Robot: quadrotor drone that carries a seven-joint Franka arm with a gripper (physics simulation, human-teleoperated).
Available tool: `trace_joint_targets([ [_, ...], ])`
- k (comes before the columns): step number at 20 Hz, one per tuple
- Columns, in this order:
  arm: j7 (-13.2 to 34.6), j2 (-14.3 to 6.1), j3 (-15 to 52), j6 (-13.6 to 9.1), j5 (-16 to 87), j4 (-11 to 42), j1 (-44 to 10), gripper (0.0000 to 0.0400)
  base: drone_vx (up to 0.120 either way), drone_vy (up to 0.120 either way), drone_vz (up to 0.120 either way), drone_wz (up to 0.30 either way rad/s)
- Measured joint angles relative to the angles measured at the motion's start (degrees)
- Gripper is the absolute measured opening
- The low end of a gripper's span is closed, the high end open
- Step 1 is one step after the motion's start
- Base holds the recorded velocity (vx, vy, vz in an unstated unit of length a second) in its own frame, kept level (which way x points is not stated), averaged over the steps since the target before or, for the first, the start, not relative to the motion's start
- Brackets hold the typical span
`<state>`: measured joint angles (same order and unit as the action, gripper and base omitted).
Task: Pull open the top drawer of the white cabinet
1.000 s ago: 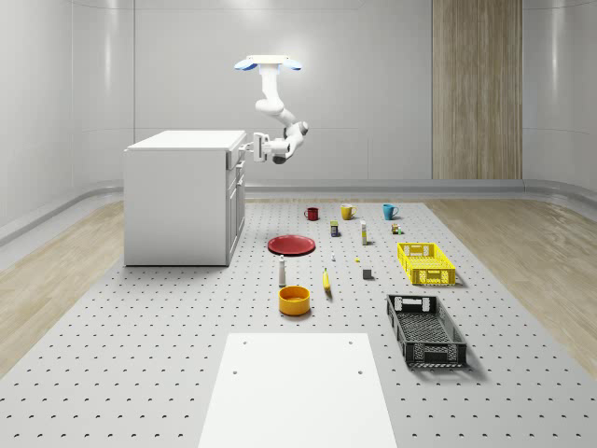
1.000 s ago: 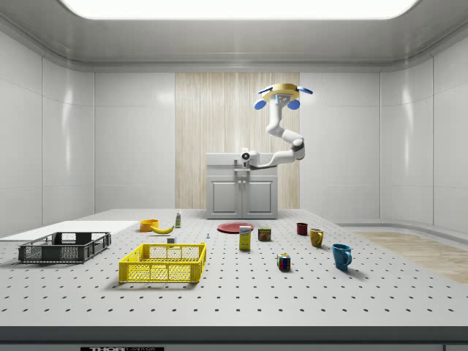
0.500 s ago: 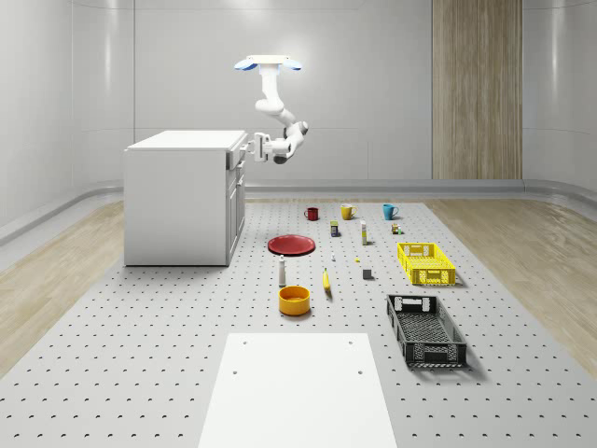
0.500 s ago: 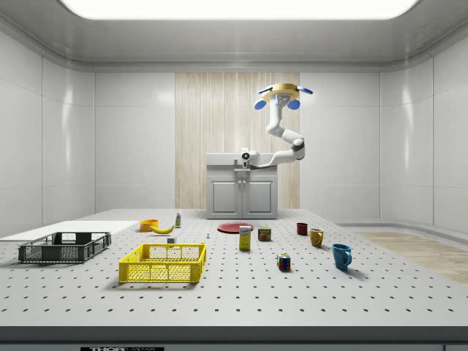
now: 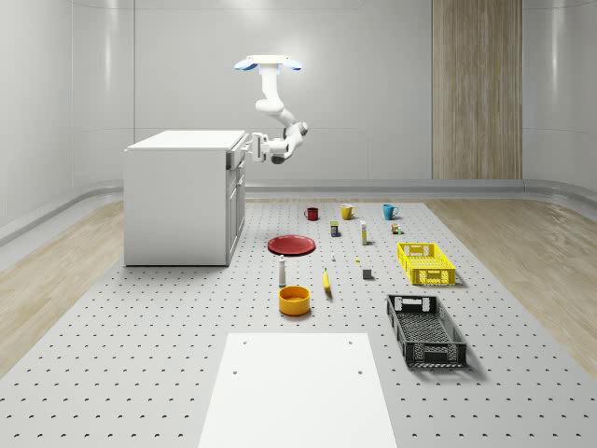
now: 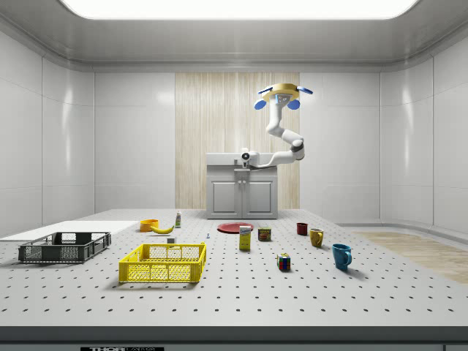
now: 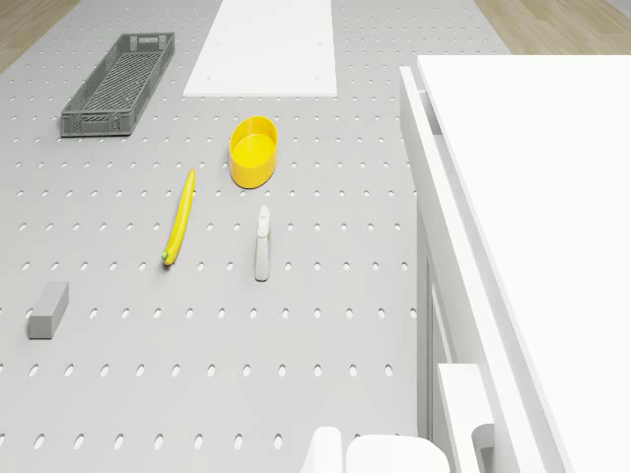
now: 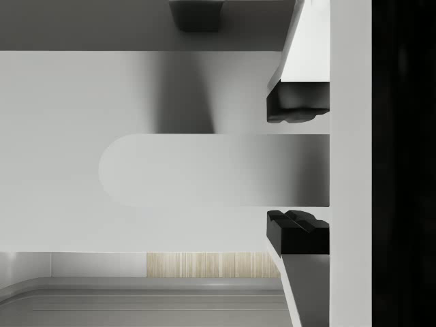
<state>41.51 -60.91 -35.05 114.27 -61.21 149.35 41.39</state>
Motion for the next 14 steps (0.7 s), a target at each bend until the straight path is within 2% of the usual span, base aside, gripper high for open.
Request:
trace_joint_targets([
  [3,-0.08,0.09,0.13,0.02,-0.17,0.02,-0.04,0.0133,0.000,0.000,0.000,0.000],
  [6,0.01,0.03,-0.14,-0.42,0.13,-0.08,-0.32,0.0118,0.000,0.000,0.000,0.000],
  [14,0.87,-0.60,-2.19,-2.96,2.53,-0.80,-1.60,0.0113,0.000,0.000,0.000,0.000],
])
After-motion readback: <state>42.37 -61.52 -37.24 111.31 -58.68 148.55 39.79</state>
